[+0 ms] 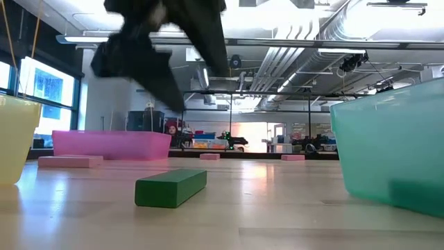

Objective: Sort blocks
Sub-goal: Put the green block into the light green bin, then put the pink block into the yellow bin

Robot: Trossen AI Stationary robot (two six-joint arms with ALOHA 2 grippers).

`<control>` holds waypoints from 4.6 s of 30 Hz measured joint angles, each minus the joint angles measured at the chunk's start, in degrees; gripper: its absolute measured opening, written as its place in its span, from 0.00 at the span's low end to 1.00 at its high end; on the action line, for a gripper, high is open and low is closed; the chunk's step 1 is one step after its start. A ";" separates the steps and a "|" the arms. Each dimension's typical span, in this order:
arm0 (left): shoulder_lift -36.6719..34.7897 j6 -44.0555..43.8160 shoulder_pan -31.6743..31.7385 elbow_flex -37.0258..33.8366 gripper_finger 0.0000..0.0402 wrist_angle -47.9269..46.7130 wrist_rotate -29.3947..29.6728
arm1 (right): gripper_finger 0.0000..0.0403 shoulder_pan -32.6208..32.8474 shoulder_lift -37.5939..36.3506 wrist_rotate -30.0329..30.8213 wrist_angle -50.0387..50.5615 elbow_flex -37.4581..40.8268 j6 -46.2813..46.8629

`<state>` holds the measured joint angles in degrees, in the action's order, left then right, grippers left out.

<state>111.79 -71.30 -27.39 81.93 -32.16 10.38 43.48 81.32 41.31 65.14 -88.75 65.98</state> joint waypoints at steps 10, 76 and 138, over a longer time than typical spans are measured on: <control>9.01 -3.61 1.35 4.29 0.61 -5.86 -2.87 | 0.55 0.00 0.00 -0.22 0.05 0.00 -2.96; -10.21 54.26 22.75 4.26 0.59 11.43 -32.55 | 0.55 -6.91 -3.39 6.08 -12.41 -0.11 0.20; -25.29 29.99 79.23 -14.71 0.52 72.33 -69.42 | 0.00 -105.32 23.06 -22.83 -5.33 11.78 -20.70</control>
<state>86.50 -41.31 51.85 67.22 40.17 -59.04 -61.83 104.38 18.49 59.81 -76.97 45.28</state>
